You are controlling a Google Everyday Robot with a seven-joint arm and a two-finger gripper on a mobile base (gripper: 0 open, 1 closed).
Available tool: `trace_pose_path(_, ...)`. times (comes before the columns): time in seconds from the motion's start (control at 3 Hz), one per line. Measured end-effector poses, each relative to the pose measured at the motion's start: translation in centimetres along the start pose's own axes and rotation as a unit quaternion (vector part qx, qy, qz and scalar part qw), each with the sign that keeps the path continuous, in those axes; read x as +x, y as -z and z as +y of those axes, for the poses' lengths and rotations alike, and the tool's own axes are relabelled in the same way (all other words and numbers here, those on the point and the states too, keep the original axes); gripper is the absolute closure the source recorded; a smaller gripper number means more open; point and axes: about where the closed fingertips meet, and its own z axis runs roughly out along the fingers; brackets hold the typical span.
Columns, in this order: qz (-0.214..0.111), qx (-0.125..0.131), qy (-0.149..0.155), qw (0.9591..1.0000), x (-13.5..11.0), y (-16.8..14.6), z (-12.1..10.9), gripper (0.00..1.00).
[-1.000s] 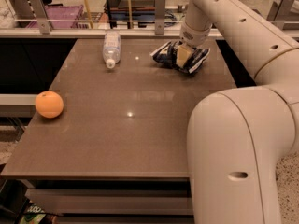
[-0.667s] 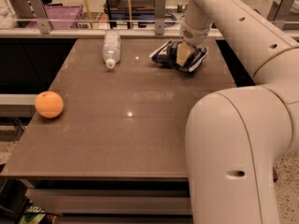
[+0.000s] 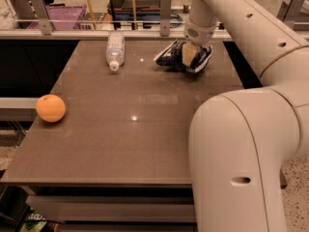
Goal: Move blue chip bag near orange
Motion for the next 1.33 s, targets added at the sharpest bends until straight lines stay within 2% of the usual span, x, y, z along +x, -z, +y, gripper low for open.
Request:
trace_pose_path(0.33, 0.022, -0.003, 0.006, 0.9997, -0.2, 1.5, 1.1, 1.00)
trace_pose_path(0.67, 0.023, -0.004, 0.013, 0.9996, -0.6, 3.0, 1.8, 1.00)
trace_pose_path(1.0, 0.011, 0.005, 0.021, 0.9997, -1.5, 4.8, 3.1, 1.00)
trace_pose_path(1.33, -0.011, 0.008, 0.030, 0.9995, -1.9, 6.6, 5.6, 1.00)
